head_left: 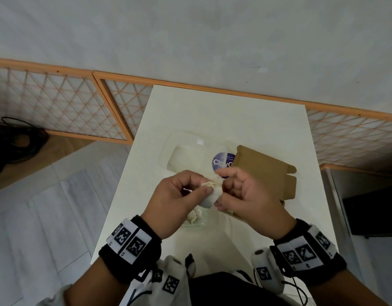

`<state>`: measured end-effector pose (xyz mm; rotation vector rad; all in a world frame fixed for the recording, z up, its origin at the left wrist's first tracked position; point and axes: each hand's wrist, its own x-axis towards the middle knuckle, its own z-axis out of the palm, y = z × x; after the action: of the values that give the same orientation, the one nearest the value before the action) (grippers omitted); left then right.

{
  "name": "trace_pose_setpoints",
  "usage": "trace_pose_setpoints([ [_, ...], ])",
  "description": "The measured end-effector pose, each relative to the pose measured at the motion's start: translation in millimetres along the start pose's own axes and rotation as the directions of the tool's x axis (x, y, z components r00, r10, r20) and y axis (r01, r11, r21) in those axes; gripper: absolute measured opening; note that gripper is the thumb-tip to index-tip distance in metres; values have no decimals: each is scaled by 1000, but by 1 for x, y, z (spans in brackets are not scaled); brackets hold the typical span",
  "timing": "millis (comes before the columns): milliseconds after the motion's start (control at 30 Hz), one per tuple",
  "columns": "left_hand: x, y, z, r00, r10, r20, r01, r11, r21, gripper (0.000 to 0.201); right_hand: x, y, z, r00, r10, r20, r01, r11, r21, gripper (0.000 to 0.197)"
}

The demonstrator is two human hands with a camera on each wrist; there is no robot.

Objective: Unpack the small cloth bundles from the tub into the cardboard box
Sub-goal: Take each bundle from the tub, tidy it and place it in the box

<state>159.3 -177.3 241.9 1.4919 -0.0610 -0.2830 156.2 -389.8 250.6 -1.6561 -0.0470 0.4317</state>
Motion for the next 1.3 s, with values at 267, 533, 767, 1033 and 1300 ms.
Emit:
trace_pose_setpoints([
  [267, 12, 9, 0, 995, -63, -74, 52, 988, -148, 4, 7, -5, 15, 999, -32, -9, 32, 999, -35, 14],
  [533, 6, 5, -20, 976, -129, -177, 93, 976, -198, 9, 29, 41, 13, 998, -3, 56, 32, 847, -530, 15],
  [767, -6, 3, -29, 970, -133, -204, 96, 979, -182, 9, 64, 103, 50, 956, 238, 172, 12, 553, -833, 34],
  [1033, -15, 7, -35, 968, -111, -226, 73, 982, -173, 9, 81, 140, 66, 942, 317, 112, -7, 351, -936, 37],
  [1300, -14, 4, -39, 957, -127, -260, 92, 985, -144, 8, 75, 140, 50, 970, 235, 60, -101, 616, -781, 13],
])
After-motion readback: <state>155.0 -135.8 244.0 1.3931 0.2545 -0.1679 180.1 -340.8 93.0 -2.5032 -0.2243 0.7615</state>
